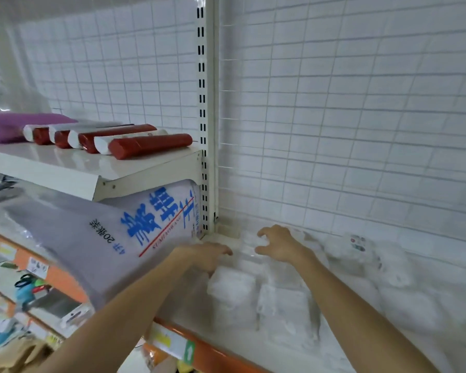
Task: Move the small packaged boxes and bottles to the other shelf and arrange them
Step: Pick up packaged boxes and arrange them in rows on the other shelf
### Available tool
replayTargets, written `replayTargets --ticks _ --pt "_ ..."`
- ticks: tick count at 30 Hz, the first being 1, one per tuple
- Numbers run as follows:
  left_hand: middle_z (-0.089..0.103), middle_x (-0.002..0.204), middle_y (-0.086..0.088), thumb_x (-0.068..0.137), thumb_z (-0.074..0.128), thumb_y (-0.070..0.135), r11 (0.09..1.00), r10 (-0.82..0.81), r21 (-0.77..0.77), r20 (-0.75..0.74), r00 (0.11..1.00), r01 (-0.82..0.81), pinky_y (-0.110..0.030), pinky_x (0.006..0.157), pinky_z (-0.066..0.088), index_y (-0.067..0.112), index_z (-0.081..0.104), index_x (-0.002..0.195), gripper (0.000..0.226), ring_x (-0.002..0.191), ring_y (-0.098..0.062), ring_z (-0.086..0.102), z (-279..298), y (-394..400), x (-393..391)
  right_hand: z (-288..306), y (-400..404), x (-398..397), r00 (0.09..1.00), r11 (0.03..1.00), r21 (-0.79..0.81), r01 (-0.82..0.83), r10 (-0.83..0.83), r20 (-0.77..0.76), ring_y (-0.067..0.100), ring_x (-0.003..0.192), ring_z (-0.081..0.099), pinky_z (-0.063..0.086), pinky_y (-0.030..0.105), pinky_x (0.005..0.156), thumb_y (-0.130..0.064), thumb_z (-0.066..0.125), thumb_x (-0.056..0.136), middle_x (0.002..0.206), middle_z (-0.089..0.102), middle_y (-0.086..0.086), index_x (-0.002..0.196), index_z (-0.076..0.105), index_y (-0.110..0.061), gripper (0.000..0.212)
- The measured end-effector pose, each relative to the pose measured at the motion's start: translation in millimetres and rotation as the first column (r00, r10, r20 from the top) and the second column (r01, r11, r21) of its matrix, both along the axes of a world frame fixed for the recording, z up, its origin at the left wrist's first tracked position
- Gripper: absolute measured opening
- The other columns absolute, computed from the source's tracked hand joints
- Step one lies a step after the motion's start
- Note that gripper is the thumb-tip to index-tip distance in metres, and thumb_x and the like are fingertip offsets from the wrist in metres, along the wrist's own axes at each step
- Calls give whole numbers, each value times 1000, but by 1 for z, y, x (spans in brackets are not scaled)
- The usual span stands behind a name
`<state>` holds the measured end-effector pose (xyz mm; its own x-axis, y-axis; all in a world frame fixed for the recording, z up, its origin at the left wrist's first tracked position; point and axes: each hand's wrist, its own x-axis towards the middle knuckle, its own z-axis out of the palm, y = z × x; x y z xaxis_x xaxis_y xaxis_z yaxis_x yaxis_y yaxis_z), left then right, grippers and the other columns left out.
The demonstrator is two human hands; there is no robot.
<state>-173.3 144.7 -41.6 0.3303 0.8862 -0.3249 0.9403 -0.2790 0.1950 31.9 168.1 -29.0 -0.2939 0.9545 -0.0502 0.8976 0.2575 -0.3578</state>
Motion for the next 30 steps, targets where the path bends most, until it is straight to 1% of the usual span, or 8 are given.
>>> replayTargets --ticks 6,10,12,15,17,21,24,30 --pt "36 144 -5 84 61 24 991 -82 99 -106 991 93 -45 106 31 24 24 143 69 131 -26 31 -23 17 -1 -6 -7 -9 991 994 -61 91 -97 -93 23 101 41 43 32 69 -22 66 84 94 44 6 113 42 -21 37" --pt "41 137 -12 82 63 22 978 -106 169 -104 989 123 -41 102 37 15 28 142 70 125 -28 39 -16 15 -3 -4 -12 -7 986 993 -36 111 -114 -118 23 84 52 41 30 64 -23 70 80 102 46 8 104 40 -18 38" --pt "43 134 -14 80 66 24 966 -100 234 -52 994 110 -41 99 40 10 32 138 68 122 -30 43 -11 14 -5 -2 -18 0 956 990 -34 135 -139 -260 22 90 55 47 29 72 -25 70 79 105 45 5 105 47 -17 36" --pt "47 128 -14 79 64 18 948 -23 316 181 983 -36 -38 92 45 8 33 133 64 103 -27 53 3 10 -9 10 -29 14 876 975 -35 218 -212 -434 17 86 54 45 20 64 -29 65 83 104 50 1 102 54 -18 24" --pt "46 119 -10 78 67 14 960 -8 249 472 881 -125 -28 75 46 16 29 134 68 88 -20 51 16 6 -9 19 -34 27 829 956 -62 287 -280 -484 18 89 57 47 27 69 -33 59 86 102 59 1 102 58 -16 23" --pt "48 115 -2 75 71 1 986 -7 101 825 565 -135 -12 65 47 26 33 118 63 101 -17 53 31 -8 1 33 -51 54 705 931 -119 345 -341 -622 15 63 58 45 23 53 -42 50 92 90 67 6 93 61 -10 34" --pt "55 115 -1 74 69 -5 998 19 10 903 429 -66 -17 73 52 30 39 107 57 104 -13 56 26 -16 13 34 -64 71 618 923 -127 364 -341 -709 19 59 53 41 21 45 -37 48 94 83 65 4 93 59 -18 22" --pt "58 114 -4 75 67 -7 997 71 -67 929 363 -23 -24 85 51 24 40 110 54 106 -17 56 14 -26 33 31 -86 98 589 948 -242 208 -319 -742 17 52 49 42 23 44 -23 47 97 90 60 10 102 57 -28 12"
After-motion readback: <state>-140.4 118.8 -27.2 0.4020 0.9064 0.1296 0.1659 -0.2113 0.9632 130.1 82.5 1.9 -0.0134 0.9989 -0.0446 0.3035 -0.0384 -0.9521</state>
